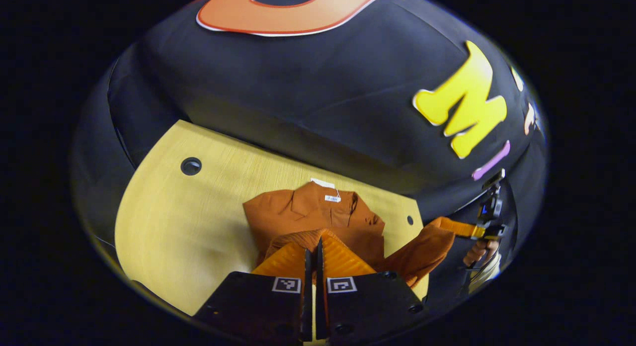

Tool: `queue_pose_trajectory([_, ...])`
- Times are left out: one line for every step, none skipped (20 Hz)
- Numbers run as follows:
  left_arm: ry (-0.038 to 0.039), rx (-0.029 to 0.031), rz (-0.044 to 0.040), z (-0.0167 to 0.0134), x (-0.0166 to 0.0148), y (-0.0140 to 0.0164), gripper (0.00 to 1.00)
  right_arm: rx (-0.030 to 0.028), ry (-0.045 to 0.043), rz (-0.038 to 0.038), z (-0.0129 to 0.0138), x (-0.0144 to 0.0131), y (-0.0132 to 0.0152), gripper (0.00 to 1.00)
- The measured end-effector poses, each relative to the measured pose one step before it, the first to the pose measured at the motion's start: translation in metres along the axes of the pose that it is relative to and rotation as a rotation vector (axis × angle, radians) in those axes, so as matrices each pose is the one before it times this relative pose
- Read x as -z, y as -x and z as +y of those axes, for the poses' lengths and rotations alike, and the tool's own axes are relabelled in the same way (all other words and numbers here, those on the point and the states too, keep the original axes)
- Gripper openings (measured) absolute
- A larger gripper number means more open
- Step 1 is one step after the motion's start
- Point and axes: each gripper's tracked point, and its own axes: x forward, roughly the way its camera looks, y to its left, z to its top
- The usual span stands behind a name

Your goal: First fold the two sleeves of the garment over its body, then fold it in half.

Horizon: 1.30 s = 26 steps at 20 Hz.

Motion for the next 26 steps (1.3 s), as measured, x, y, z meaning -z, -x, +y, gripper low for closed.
queue_pose_trajectory([0.02983, 0.02022, -0.01130, 0.00109, -0.00674, -0.01397, 0.06, 0.01227, -0.03110, -0.01610, -0.01172, -0.00790, -0.01123, 0.02])
queue_pose_trajectory([0.02577, 0.01188, -0.01106, 0.00609, -0.00425, -0.01350, 0.05, 0.00694, -0.02299, -0.01349, -0.00912, -0.00547, -0.01010, 0.02])
queue_pose_trajectory([0.02232, 0.00325, -0.00530, 0.00664, -0.00312, -0.01279, 0.05, 0.01687, -0.02956, -0.00836, -0.01207, -0.00526, -0.01104, 0.02])
queue_pose_trajectory([0.03493, 0.01076, 0.00130, 0.00616, -0.00046, -0.01289, 0.05, 0.01734, -0.03598, -0.00637, -0.01465, -0.00378, -0.01360, 0.02])
queue_pose_trajectory([0.04552, 0.01339, 0.00157, 0.00435, -0.00014, -0.01107, 0.05, 0.01221, -0.03485, 0.00014, -0.01251, -0.00227, -0.01297, 0.02])
queue_pose_trajectory([0.04998, 0.01689, 0.00240, 0.00403, -0.00068, -0.01310, 0.05, 0.00610, -0.03634, -0.00324, -0.01153, -0.00274, -0.01238, 0.02])
queue_pose_trajectory([0.04038, 0.00111, 0.00000, 0.00852, -0.00146, -0.01038, 0.05, 0.01034, -0.04167, -0.00233, -0.01385, -0.00109, -0.01129, 0.02])
queue_pose_trajectory([0.03633, 0.00318, 0.00151, 0.01013, 0.00091, -0.01233, 0.05, 0.00498, -0.04630, -0.00819, -0.01387, -0.00394, -0.01001, 0.02])
queue_pose_trajectory([0.05110, 0.00480, -0.00173, 0.00776, 0.00082, -0.00973, 0.05, 0.02590, -0.05972, -0.01009, -0.01627, -0.00217, -0.01330, 0.02])
queue_pose_trajectory([0.06557, 0.00486, -0.01536, 0.00856, -0.00349, -0.00800, 0.06, 0.01591, -0.05620, -0.01696, -0.01404, -0.00481, -0.00734, 0.02])
queue_pose_trajectory([0.06944, 0.00689, -0.02913, 0.00689, -0.00618, -0.00806, 0.05, 0.00490, -0.07758, -0.02131, -0.01169, -0.00717, -0.00578, 0.02])
queue_pose_trajectory([0.06530, 0.01238, -0.02582, 0.00880, -0.00216, -0.00746, 0.05, 0.00060, -0.09431, -0.02370, -0.01019, -0.00946, 0.00575, 0.02])
queue_pose_trajectory([0.05835, 0.00448, -0.02215, 0.00730, -0.00354, -0.00254, 0.05, -0.01719, -0.10213, -0.02847, -0.00611, -0.00995, 0.01044, 0.02])
queue_pose_trajectory([0.05608, 0.00065, -0.01929, 0.00822, -0.00356, -0.00043, 0.05, -0.00045, -0.08988, -0.02563, -0.00849, -0.00855, 0.00843, 0.02])
queue_pose_trajectory([0.06404, 0.01777, -0.02837, 0.00519, -0.00459, 0.00121, 0.05, 0.01725, -0.06790, -0.02433, -0.01068, -0.00729, 0.00582, 0.02])
queue_pose_trajectory([0.07614, 0.02719, -0.03272, 0.00313, -0.00506, 0.00202, 0.06, -0.00425, -0.04952, -0.01703, -0.00158, -0.00187, 0.00607, 0.00])
queue_pose_trajectory([0.07371, 0.02869, -0.02757, 0.00170, -0.00353, 0.00194, 0.06, -0.01806, -0.03660, -0.01164, -0.00156, -0.00043, 0.00353, 0.02])
queue_pose_trajectory([0.05761, 0.01567, -0.02243, 0.00314, -0.00189, 0.00239, 0.06, -0.01667, -0.01832, -0.00993, -0.00572, 0.00015, -0.00175, 0.02])
queue_pose_trajectory([0.03321, 0.00303, -0.01797, 0.00425, -0.00035, 0.00258, 0.06, -0.02694, -0.01561, -0.01647, -0.00067, -0.00336, 0.00207, 0.02])
queue_pose_trajectory([0.02934, 0.01045, -0.01656, 0.00167, 0.00033, 0.00355, 0.06, -0.01938, -0.00449, -0.01833, -0.00170, -0.00216, 0.00323, 0.02])
queue_pose_trajectory([0.02204, 0.01354, -0.02312, -0.00058, -0.00119, 0.00415, 0.06, -0.03520, -0.00970, -0.02223, 0.00200, -0.00246, 0.00493, 0.02])
queue_pose_trajectory([0.01577, 0.01177, -0.02697, -0.00109, -0.00168, 0.00493, 0.06, -0.02323, -0.01927, -0.01811, 0.00055, 0.00067, 0.00323, 0.02])
queue_pose_trajectory([0.00348, 0.00294, -0.03018, -0.00021, -0.00212, 0.00575, 0.06, -0.01906, -0.02958, -0.01627, -0.00068, 0.00158, 0.00222, 0.02])
queue_pose_trajectory([0.00482, 0.00016, -0.02908, -0.00386, 0.00758, -0.01724, 0.06, -0.01315, -0.02286, -0.01987, 0.00081, 0.00626, -0.00373, 0.02])
queue_pose_trajectory([0.00200, -0.00315, -0.02414, 0.01104, -0.00546, 0.01048, 0.06, 0.00135, -0.00402, -0.01730, -0.00144, 0.00347, -0.00555, 0.02])
queue_pose_trajectory([0.00480, -0.00456, -0.02373, -0.00367, -0.00001, 0.00356, 0.06, 0.00079, -0.00427, -0.01554, 0.00040, -0.00161, 0.00023, 0.02])
